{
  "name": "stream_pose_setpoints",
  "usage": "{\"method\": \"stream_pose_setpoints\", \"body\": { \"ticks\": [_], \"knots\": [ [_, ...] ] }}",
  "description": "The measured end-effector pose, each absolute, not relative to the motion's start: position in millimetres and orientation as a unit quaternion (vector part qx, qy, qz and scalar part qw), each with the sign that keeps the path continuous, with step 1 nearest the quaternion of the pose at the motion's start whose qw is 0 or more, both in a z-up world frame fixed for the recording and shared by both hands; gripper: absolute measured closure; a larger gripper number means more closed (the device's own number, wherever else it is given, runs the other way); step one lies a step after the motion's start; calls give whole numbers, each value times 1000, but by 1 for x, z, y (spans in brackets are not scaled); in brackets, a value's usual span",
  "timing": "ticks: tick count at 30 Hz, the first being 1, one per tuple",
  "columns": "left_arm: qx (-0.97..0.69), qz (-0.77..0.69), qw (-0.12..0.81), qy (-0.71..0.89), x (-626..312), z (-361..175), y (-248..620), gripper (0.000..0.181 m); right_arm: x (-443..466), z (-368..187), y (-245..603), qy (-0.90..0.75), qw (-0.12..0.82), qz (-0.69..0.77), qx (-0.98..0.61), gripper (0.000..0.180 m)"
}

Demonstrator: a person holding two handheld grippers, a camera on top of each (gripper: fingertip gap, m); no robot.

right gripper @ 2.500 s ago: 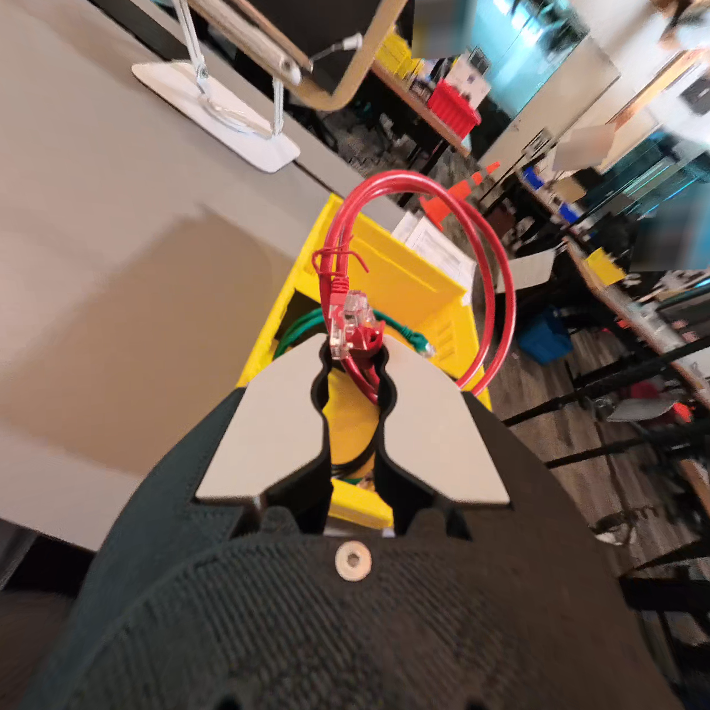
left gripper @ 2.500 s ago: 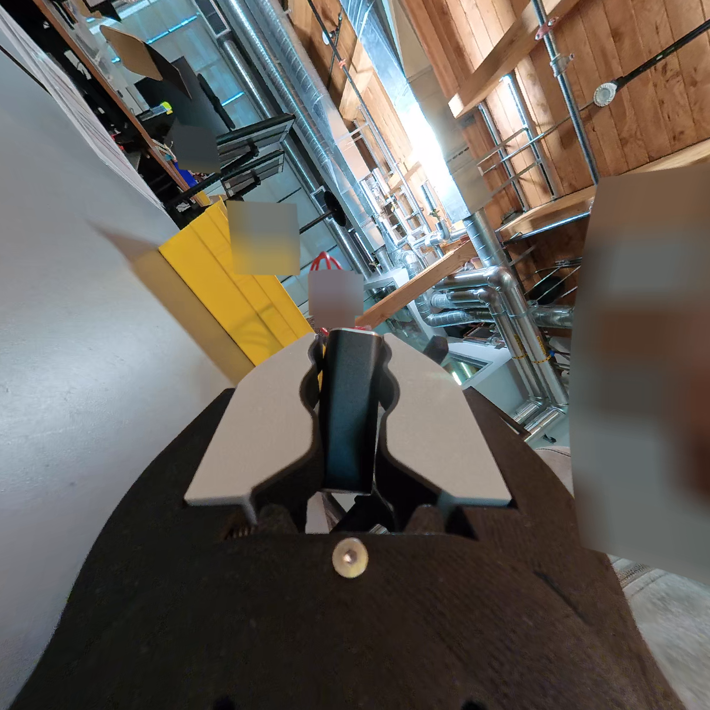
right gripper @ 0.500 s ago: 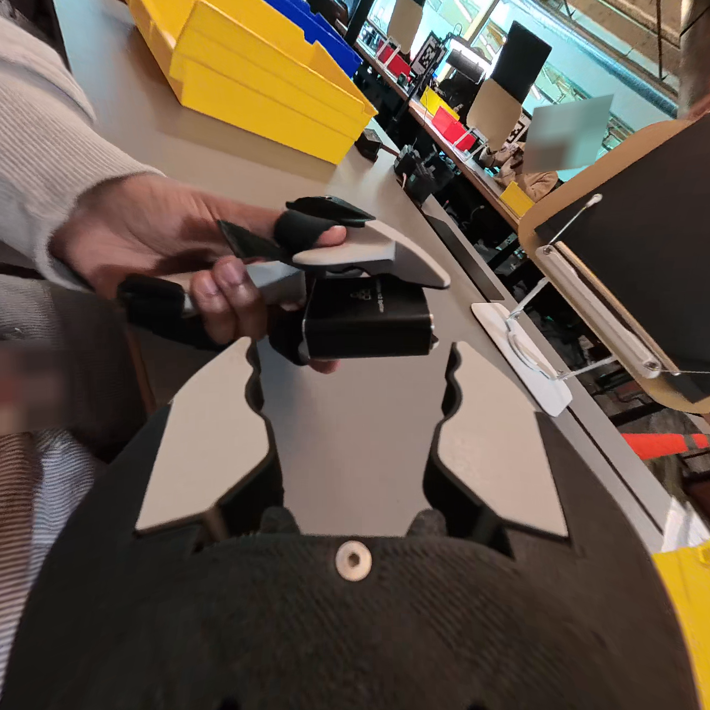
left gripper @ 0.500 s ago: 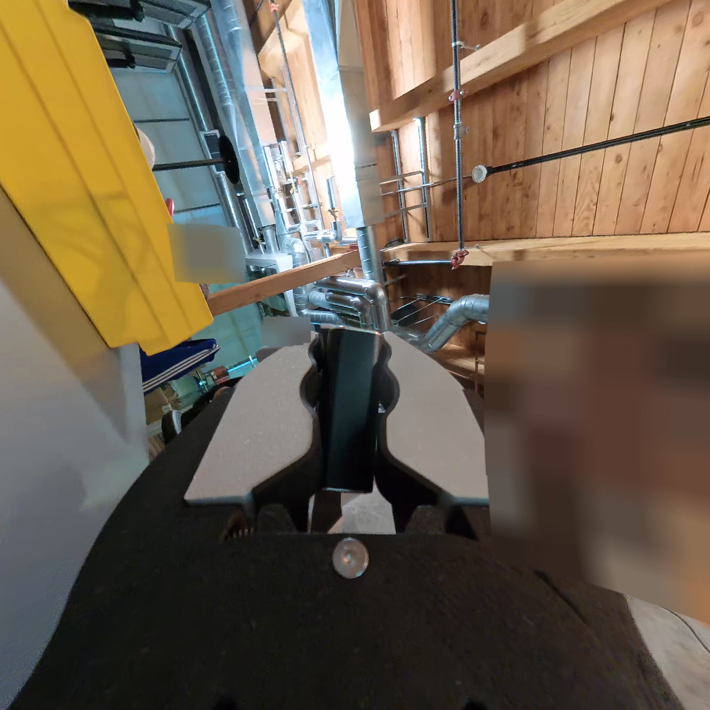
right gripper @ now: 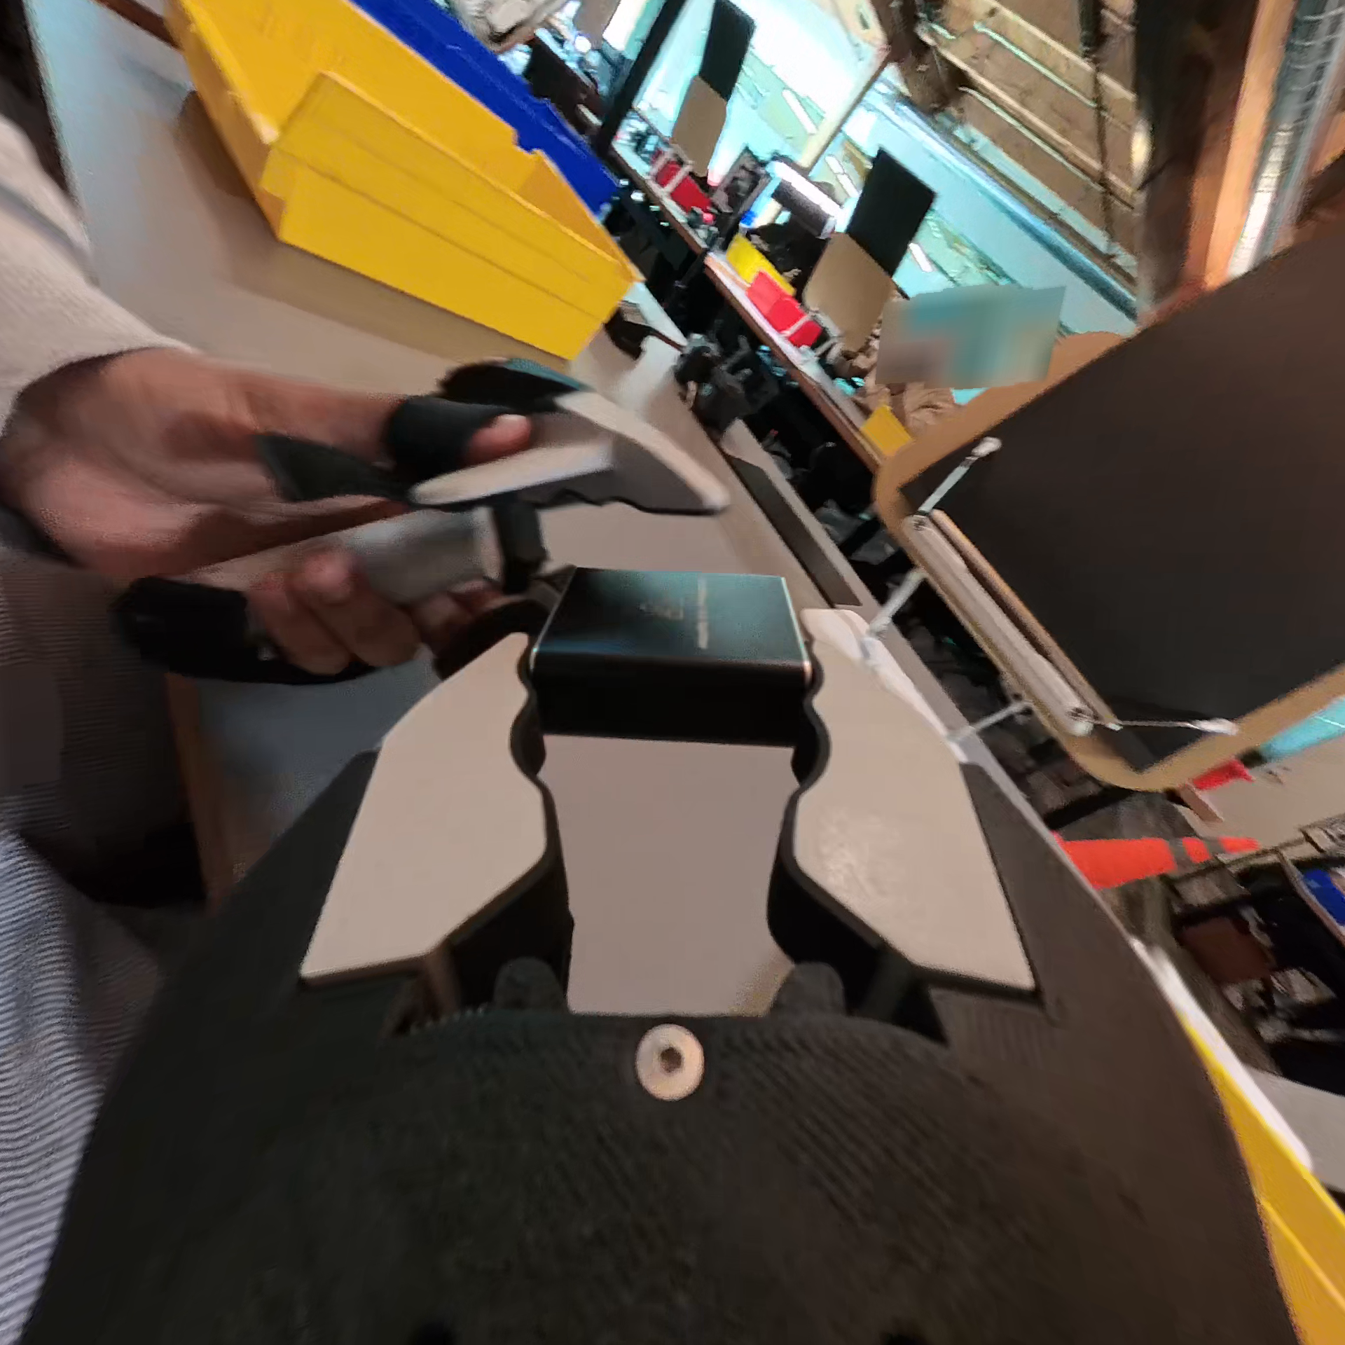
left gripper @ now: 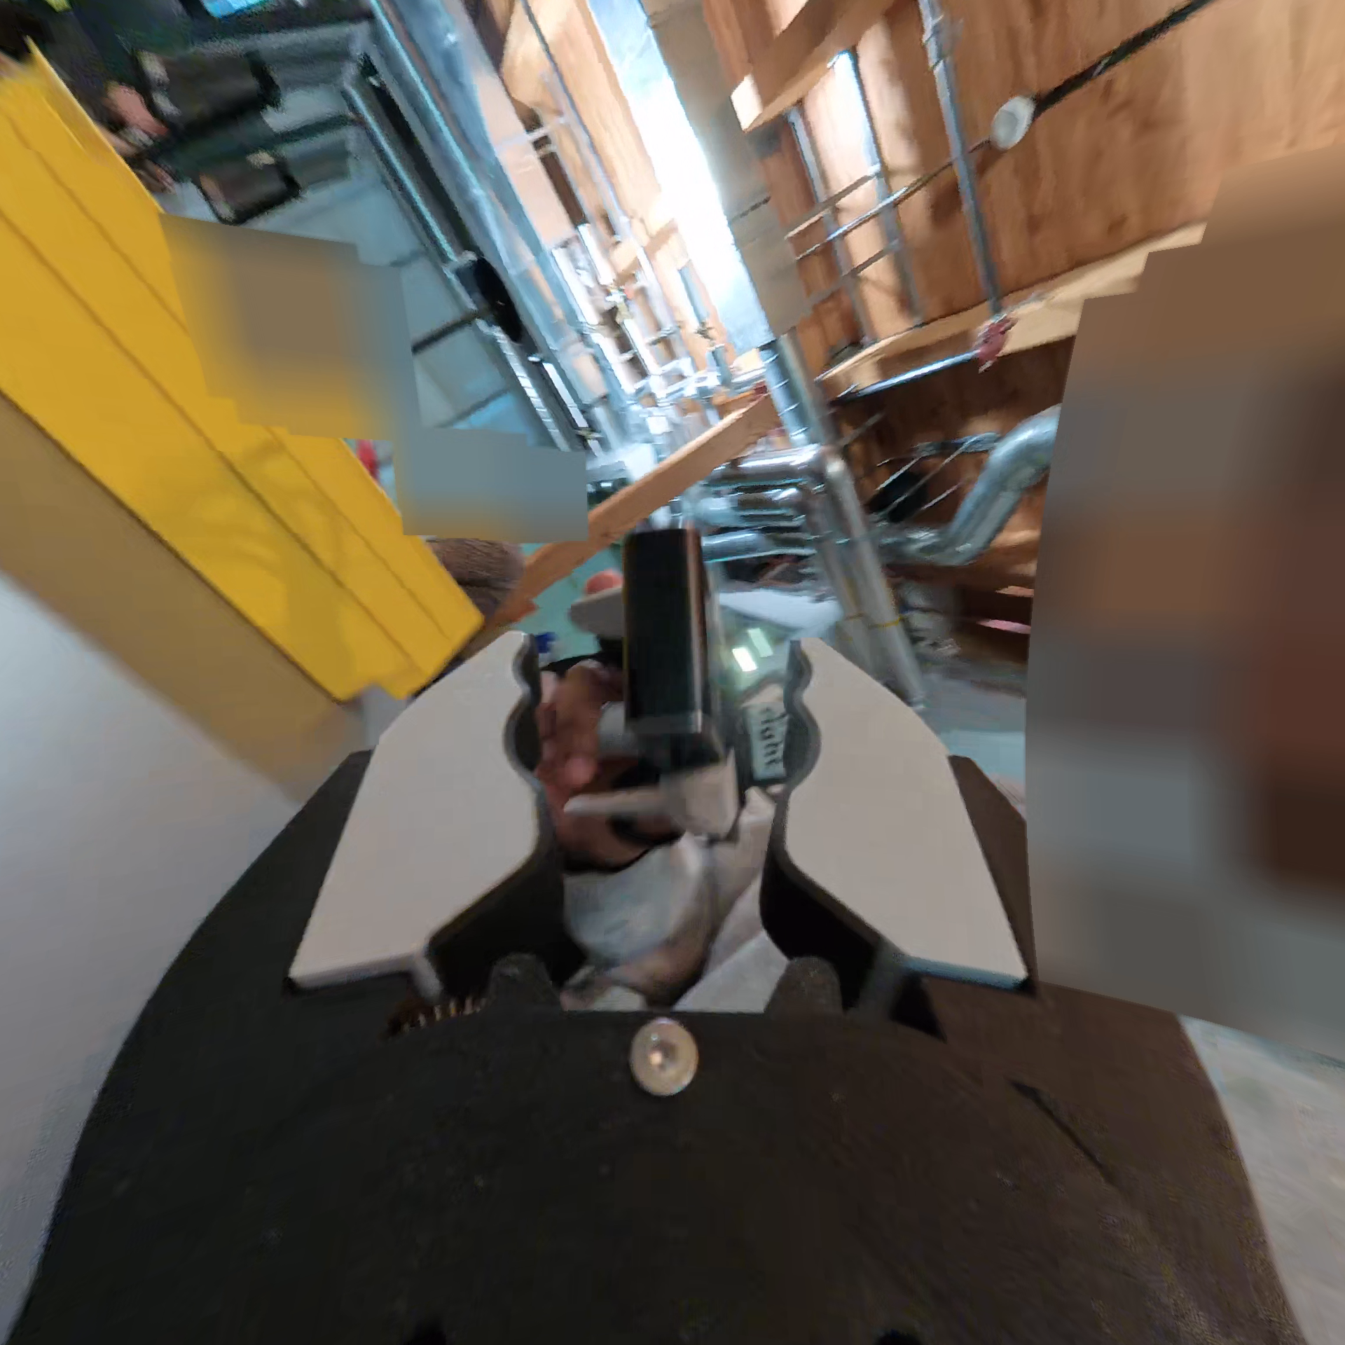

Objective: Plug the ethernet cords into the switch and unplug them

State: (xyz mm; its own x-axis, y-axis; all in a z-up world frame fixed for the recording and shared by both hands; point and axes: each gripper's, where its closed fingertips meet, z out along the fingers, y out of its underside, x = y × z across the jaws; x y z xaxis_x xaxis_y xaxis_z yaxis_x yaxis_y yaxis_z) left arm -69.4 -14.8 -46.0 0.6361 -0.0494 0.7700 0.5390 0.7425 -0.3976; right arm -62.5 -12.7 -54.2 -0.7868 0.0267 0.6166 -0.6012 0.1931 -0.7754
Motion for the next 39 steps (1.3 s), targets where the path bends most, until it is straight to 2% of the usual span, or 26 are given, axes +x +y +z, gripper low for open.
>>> {"method": "stream_pose_setpoints", "body": {
  "ticks": [1, 6, 8, 13, 19, 27, 30, 33, 36, 39],
  "knots": [
    [-336, -141, 844, -393, -70, -48, -17, 115, -76, -44, -7, -723, 283, 602, 188, 112],
    [-449, -3, 802, -394, -72, -63, -20, 113, -188, 13, 44, -718, 437, 529, 117, 112],
    [-484, 32, 782, -392, -73, -71, -16, 113, -245, 18, 65, -753, 434, 489, 70, 112],
    [-501, 27, 775, -384, -71, -74, -7, 115, -377, -52, 96, -901, 265, 337, -70, 112],
    [-473, 4, 783, -404, -77, -76, -15, 116, -415, -130, 106, -978, 73, 126, -150, 112],
    [-477, 0, 783, -398, -76, -77, -13, 116, -421, -172, 119, -976, -26, -52, -210, 111],
    [-475, -6, 785, -398, -76, -77, -14, 116, -424, -167, 113, -974, -22, -23, -223, 102],
    [-472, -12, 786, -398, -76, -77, -14, 116, -433, -144, 110, -975, 27, 32, -218, 84],
    [-471, -14, 787, -399, -76, -78, -14, 116, -434, -105, 111, -967, 87, 115, -209, 80],
    [-470, -16, 787, -400, -76, -78, -14, 116, -425, -54, 119, -937, 165, 235, -198, 91]
  ]
}}
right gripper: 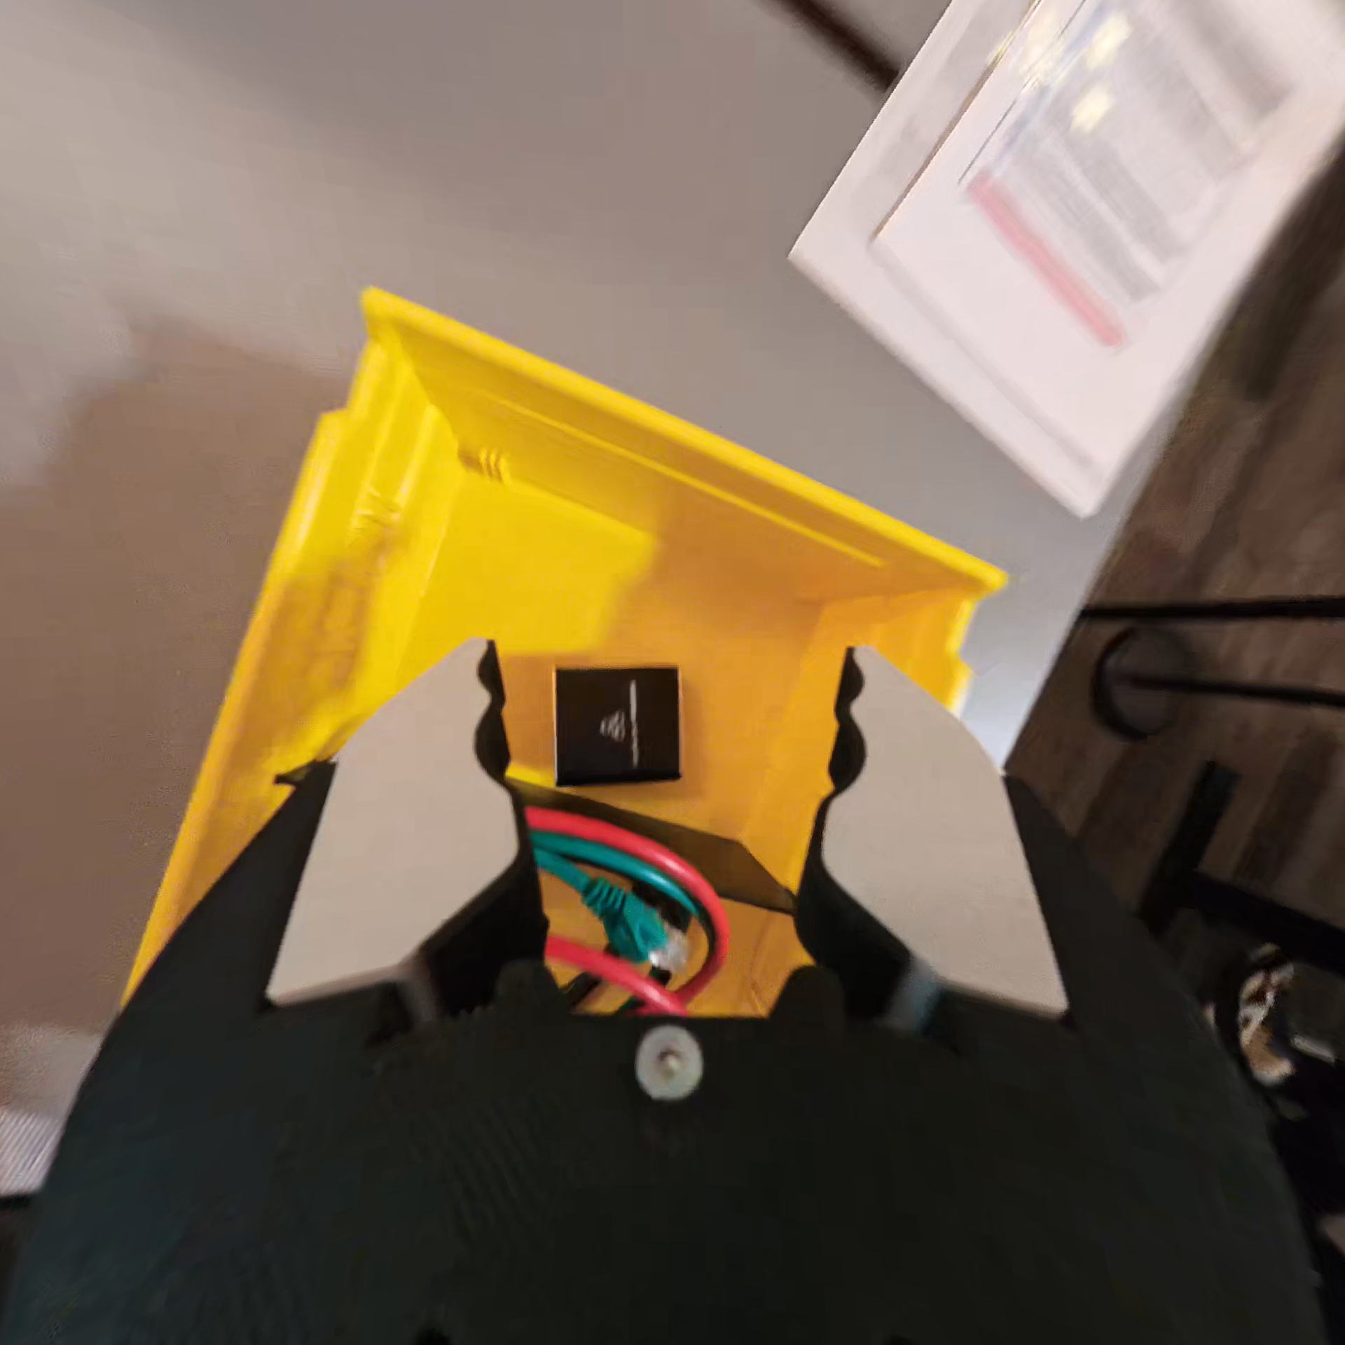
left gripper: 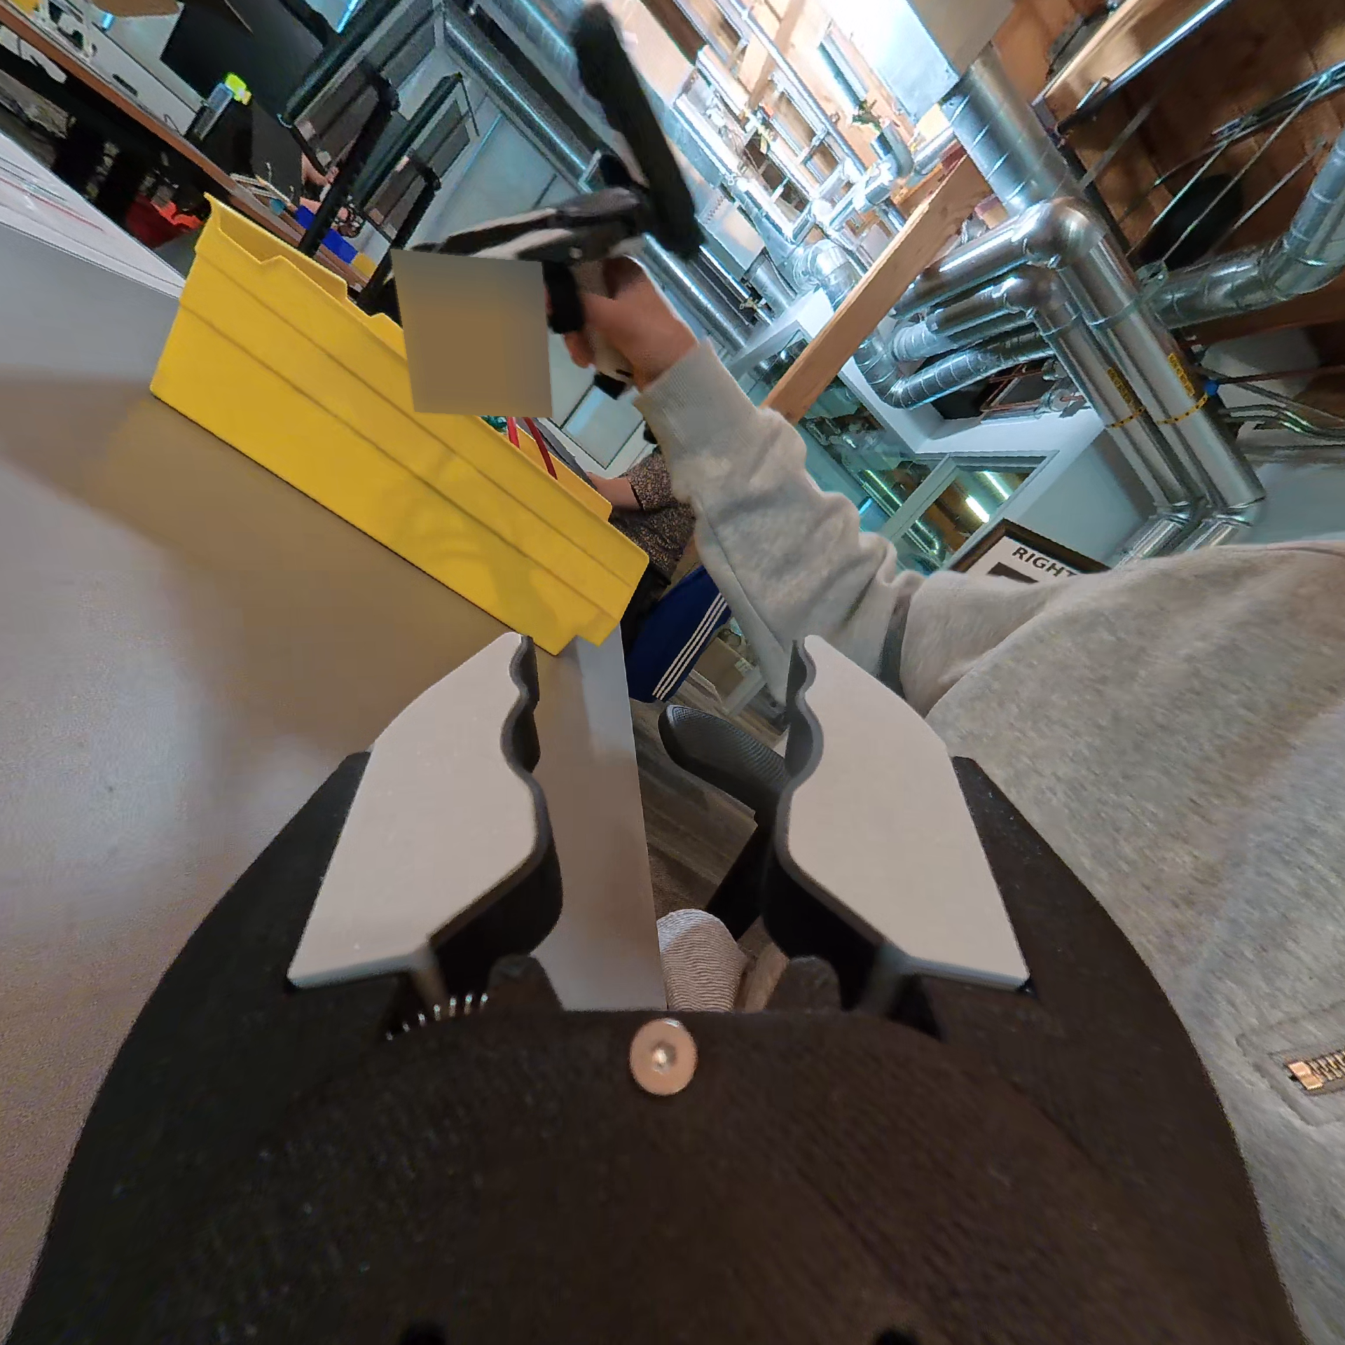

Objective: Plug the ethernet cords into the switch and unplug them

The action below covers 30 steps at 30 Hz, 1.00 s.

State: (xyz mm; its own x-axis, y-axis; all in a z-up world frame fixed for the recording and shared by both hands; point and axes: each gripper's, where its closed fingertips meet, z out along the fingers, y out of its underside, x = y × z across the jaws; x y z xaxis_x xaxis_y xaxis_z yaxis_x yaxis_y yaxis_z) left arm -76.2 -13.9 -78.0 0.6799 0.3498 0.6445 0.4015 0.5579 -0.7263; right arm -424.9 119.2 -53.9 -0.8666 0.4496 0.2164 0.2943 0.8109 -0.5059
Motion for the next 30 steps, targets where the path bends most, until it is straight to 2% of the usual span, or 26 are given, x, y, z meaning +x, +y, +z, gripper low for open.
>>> {"method": "stream_pose_setpoints", "body": {
  "ticks": [2, 5, 8, 10, 14, 17, 21, 25, 26, 30],
  "knots": [
    [-470, -17, 787, -400, -76, -78, -14, 116, -413, -22, 134, -901, 224, 317, -193, 97],
    [-470, -17, 786, -401, -77, -79, -14, 116, -388, 5, 172, -829, 295, 425, -214, 119],
    [-471, -13, 784, -405, -77, -80, -14, 116, -364, 11, 215, -736, 345, 530, -242, 131],
    [-473, -7, 781, -407, -78, -80, -14, 116, -347, 11, 246, -676, 389, 580, -235, 131],
    [-489, 8, 773, -404, -76, -80, -9, 116, -327, -2, 309, -606, 494, 575, -241, 140],
    [-498, 9, 768, -404, -77, -82, -7, 115, -347, -26, 341, -601, 476, 555, -321, 138],
    [-494, 15, 765, -413, -78, -83, -8, 114, -374, -74, 345, -627, 395, 549, -387, 150],
    [-486, 23, 765, -421, -80, -83, -12, 113, -374, -94, 313, -674, 341, 548, -359, 129],
    [-485, 23, 765, -423, -80, -83, -13, 113, -376, -97, 310, -682, 339, 538, -360, 129],
    [-481, 17, 766, -426, -81, -84, -14, 113, -383, -102, 310, -672, 319, 533, -402, 145]
  ]
}}
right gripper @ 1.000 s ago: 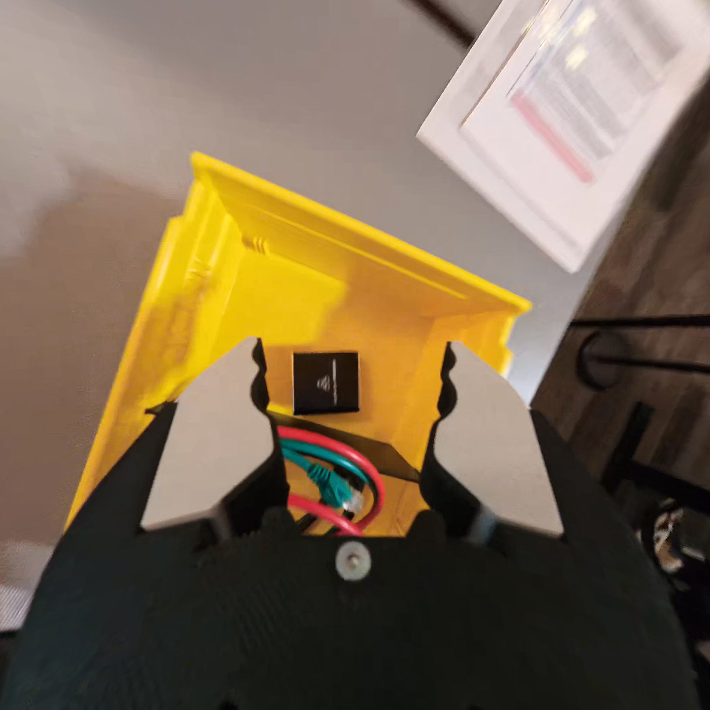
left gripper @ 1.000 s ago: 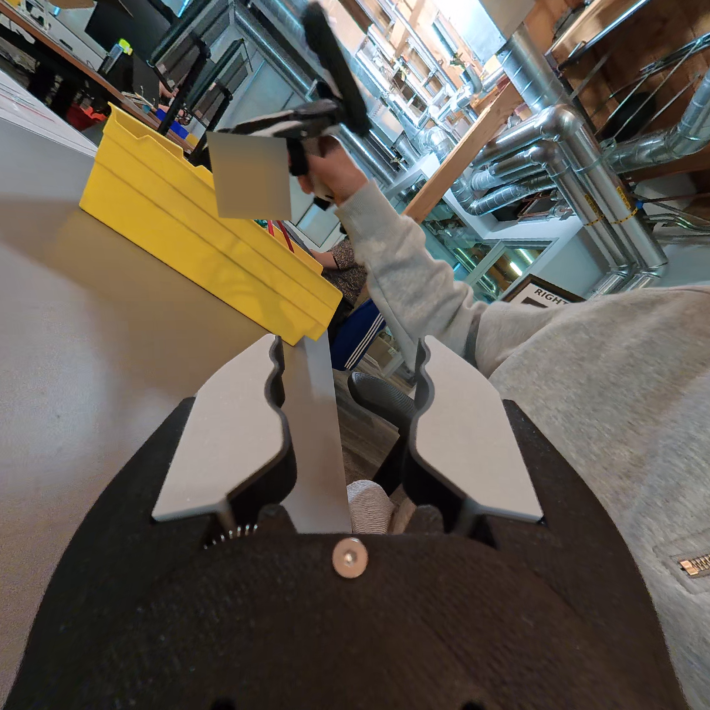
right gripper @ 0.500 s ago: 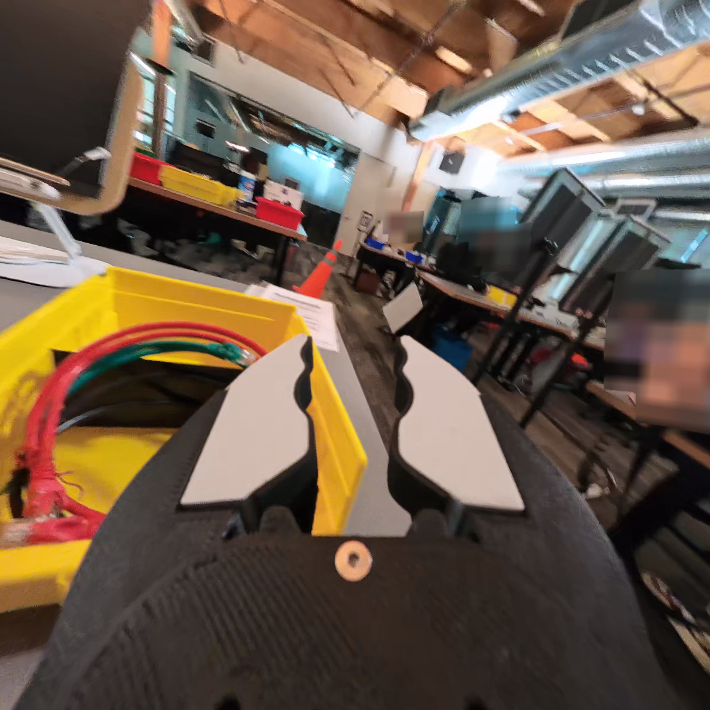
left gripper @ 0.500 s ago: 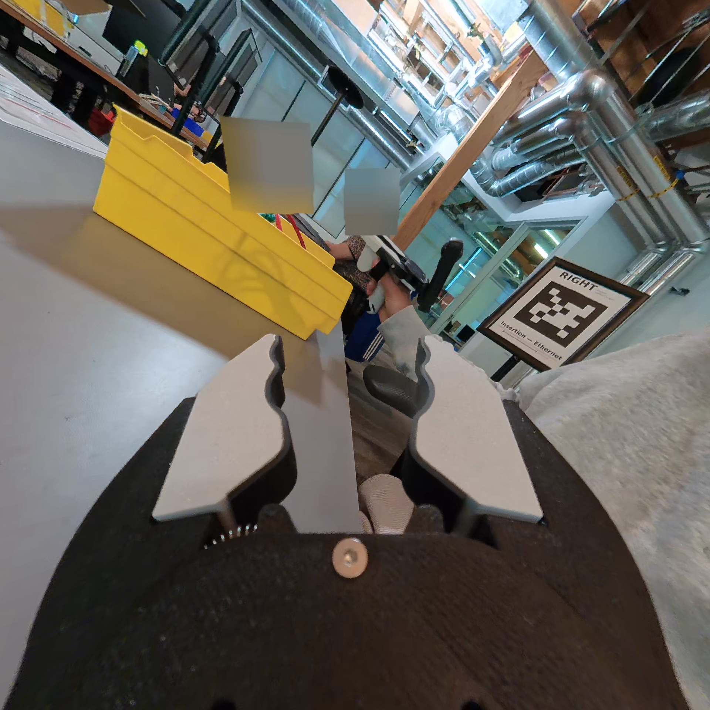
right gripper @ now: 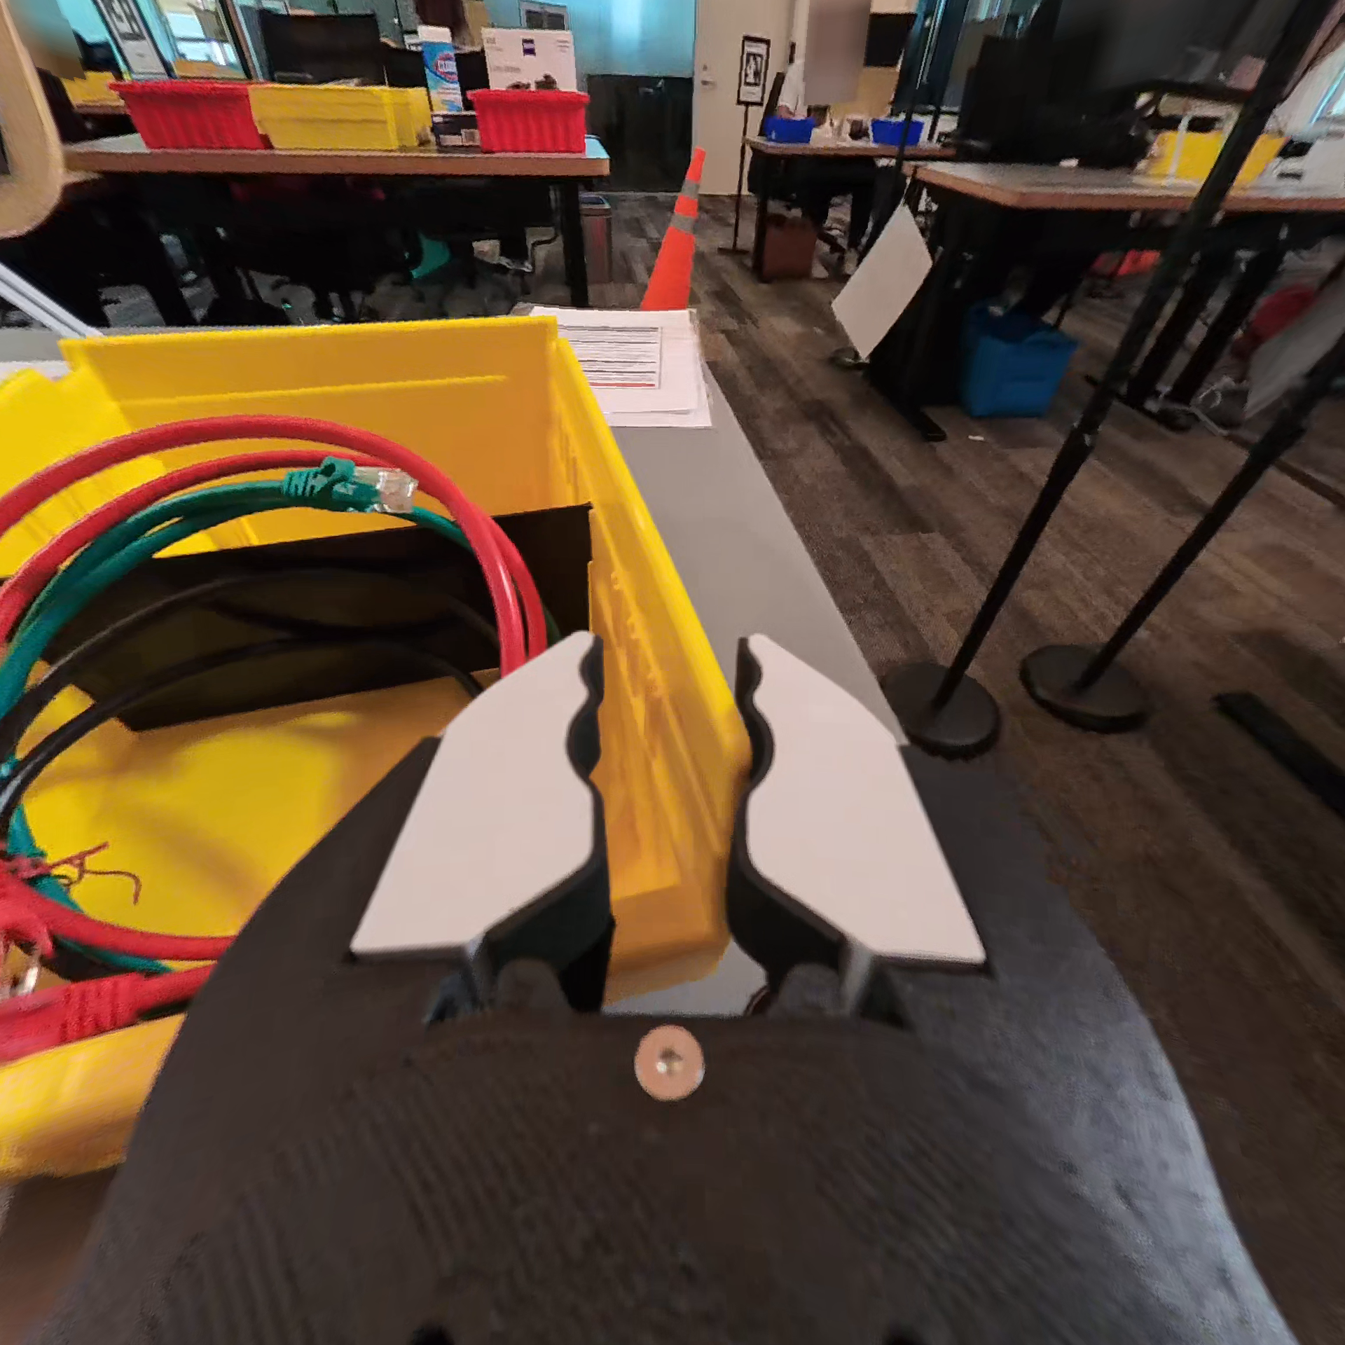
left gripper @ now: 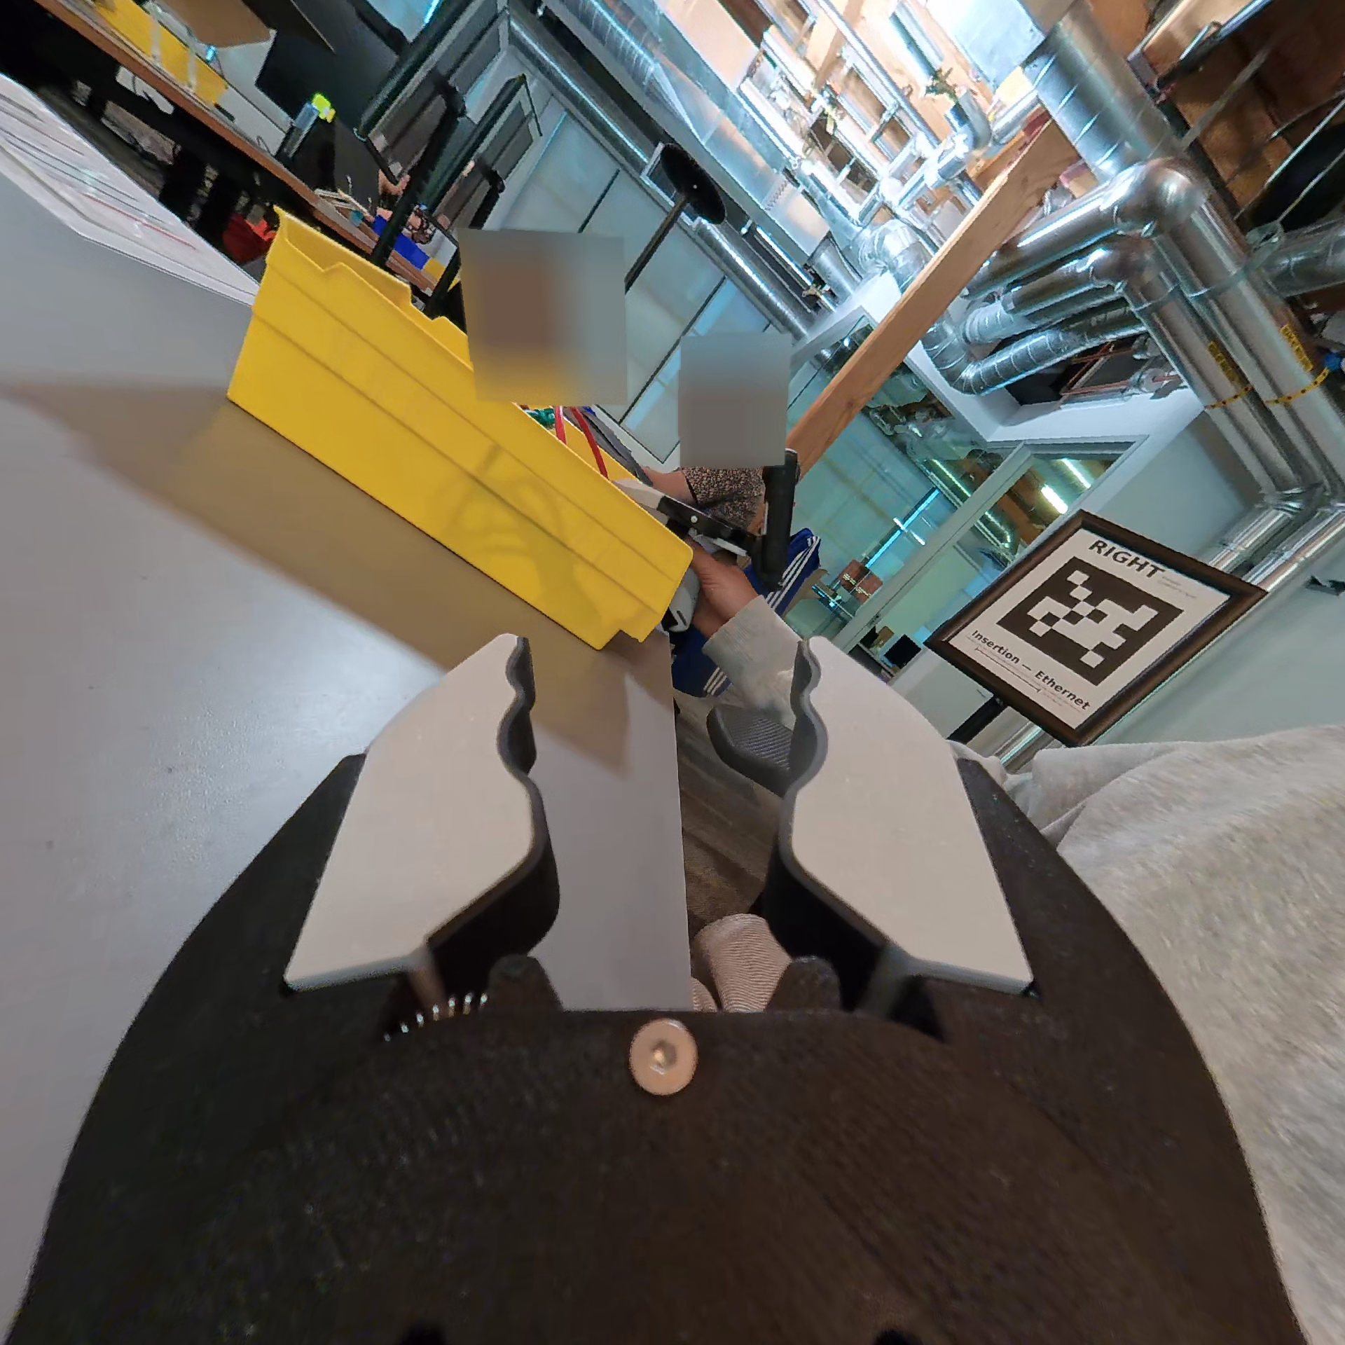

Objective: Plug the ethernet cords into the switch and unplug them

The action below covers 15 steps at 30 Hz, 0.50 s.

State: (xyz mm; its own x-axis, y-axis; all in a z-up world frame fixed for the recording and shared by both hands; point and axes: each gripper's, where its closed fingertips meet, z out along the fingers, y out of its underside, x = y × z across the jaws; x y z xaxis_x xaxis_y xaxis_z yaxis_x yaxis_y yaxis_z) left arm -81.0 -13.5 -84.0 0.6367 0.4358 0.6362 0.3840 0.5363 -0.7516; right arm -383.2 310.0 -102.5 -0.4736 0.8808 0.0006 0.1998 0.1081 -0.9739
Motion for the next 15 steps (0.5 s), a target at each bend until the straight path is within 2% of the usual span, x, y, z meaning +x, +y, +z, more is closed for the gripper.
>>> {"method": "stream_pose_setpoints", "body": {
  "ticks": [3, 5, 9, 13, 15],
  "knots": [
    [-473, -2, 769, -431, -83, -85, -15, 113, -358, -105, 298, -702, 208, 559, -390, 176],
    [-463, -15, 772, -435, -84, -86, -17, 113, -337, -104, 285, -731, 156, 567, -347, 168],
    [-458, -25, 776, -432, -83, -86, -18, 112, -344, -104, 284, -750, 263, 515, -320, 169],
    [-473, -36, 772, -422, -80, -86, -11, 112, -368, -108, 284, -720, 347, 488, -350, 123],
    [-479, -41, 771, -418, -79, -86, -8, 112, -380, -116, 291, -727, 388, 439, -358, 113]
  ]
}}
